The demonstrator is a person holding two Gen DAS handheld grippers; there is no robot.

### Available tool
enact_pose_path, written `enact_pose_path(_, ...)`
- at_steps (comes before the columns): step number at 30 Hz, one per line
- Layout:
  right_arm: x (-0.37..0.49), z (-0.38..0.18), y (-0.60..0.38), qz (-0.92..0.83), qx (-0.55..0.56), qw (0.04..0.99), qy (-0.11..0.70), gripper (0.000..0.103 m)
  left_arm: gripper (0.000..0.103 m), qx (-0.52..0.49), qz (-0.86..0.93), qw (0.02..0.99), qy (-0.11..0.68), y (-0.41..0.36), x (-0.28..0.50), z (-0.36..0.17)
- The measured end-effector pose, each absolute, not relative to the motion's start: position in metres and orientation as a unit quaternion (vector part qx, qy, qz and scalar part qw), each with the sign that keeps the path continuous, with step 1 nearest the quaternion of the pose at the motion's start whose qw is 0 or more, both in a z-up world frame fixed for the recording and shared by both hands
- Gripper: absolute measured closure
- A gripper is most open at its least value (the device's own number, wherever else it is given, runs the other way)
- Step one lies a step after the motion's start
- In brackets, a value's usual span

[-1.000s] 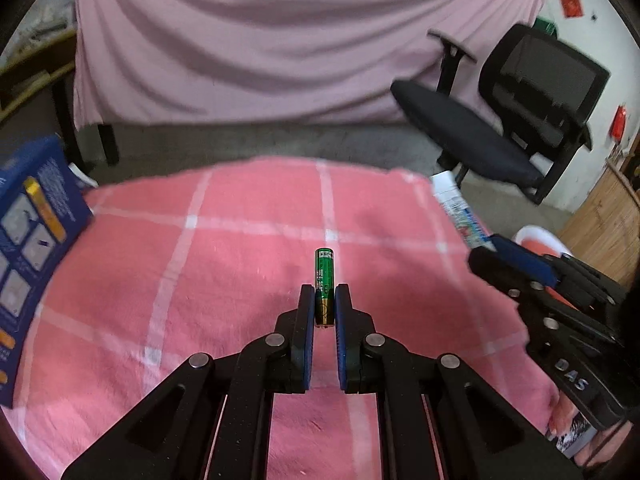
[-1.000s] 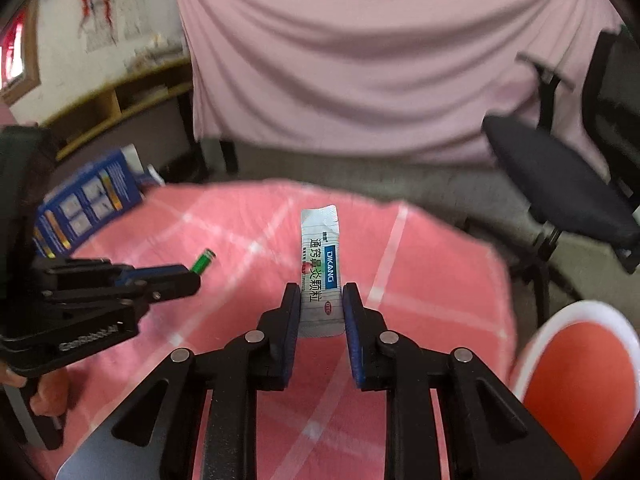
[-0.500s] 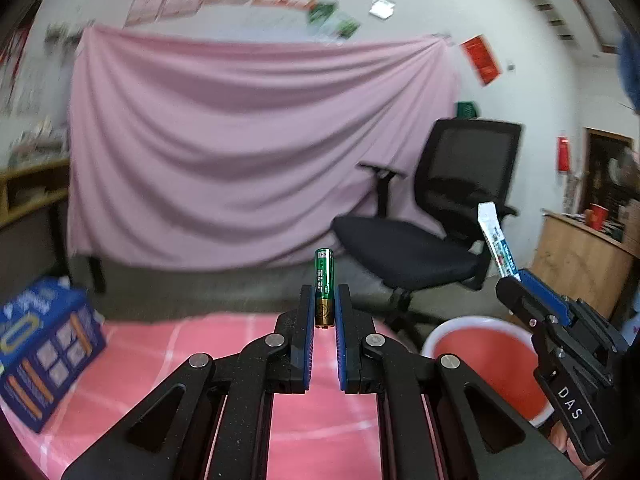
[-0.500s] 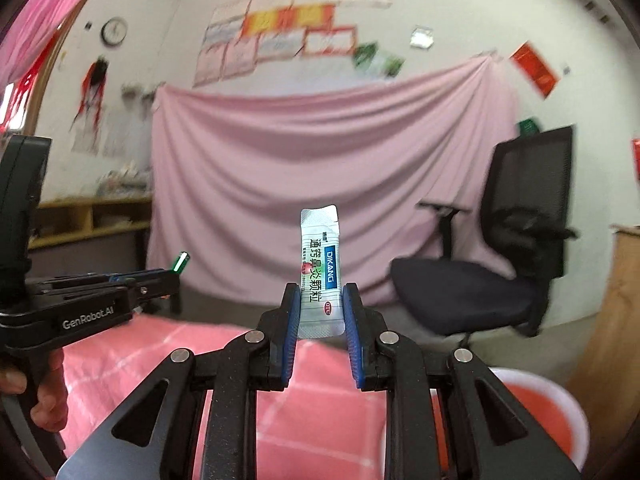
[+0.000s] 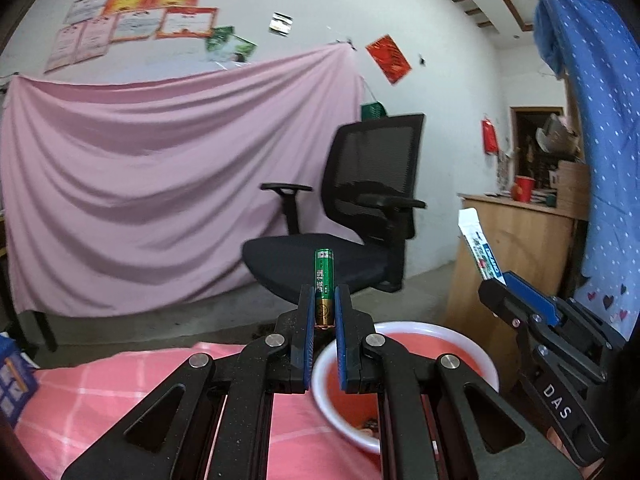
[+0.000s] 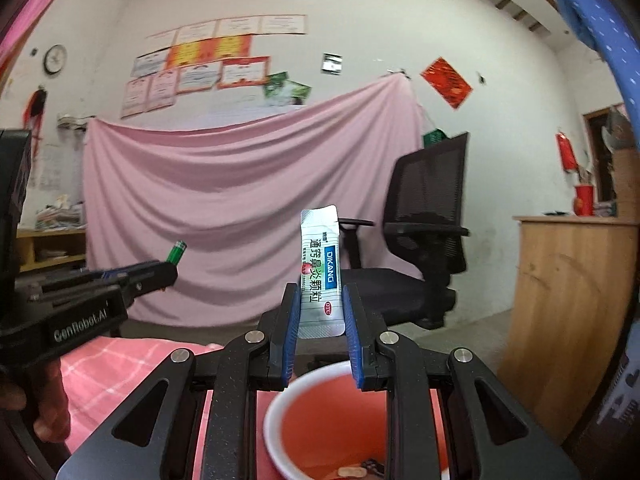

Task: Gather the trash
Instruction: 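Carry the green battery and white packet over the bucket, then open both tools to drop the items into the bucket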

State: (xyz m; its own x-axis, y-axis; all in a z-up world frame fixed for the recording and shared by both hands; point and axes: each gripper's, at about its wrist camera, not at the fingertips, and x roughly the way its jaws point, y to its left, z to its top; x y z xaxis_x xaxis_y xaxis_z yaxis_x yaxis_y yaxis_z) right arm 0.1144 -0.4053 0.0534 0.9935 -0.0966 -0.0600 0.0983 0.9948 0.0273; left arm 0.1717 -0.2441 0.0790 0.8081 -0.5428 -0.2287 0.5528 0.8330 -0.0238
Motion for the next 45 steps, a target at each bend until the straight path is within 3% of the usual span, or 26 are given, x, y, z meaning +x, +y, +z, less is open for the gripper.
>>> enact_pose_path(10,0.128,0.031,-0.442,-0.087,0.06,0.989,0.103,0.084,0.096,0.045,-0.323,0.928,0.182,-0.296,0.198,0.052)
enact_pose_path(28,0.158,-0.008,-0.456,-0.091,0.1,0.961,0.24,0.083,0.096,0.028,-0.337,0.882,0.329,-0.313,0.243,0.015)
enact_pose_path(45,0.167,-0.019,-0.462,-0.093,0.119,0.948,0.28,0.083,0.095,0.024,-0.331,0.865,0.377,-0.317,0.255,0.002)
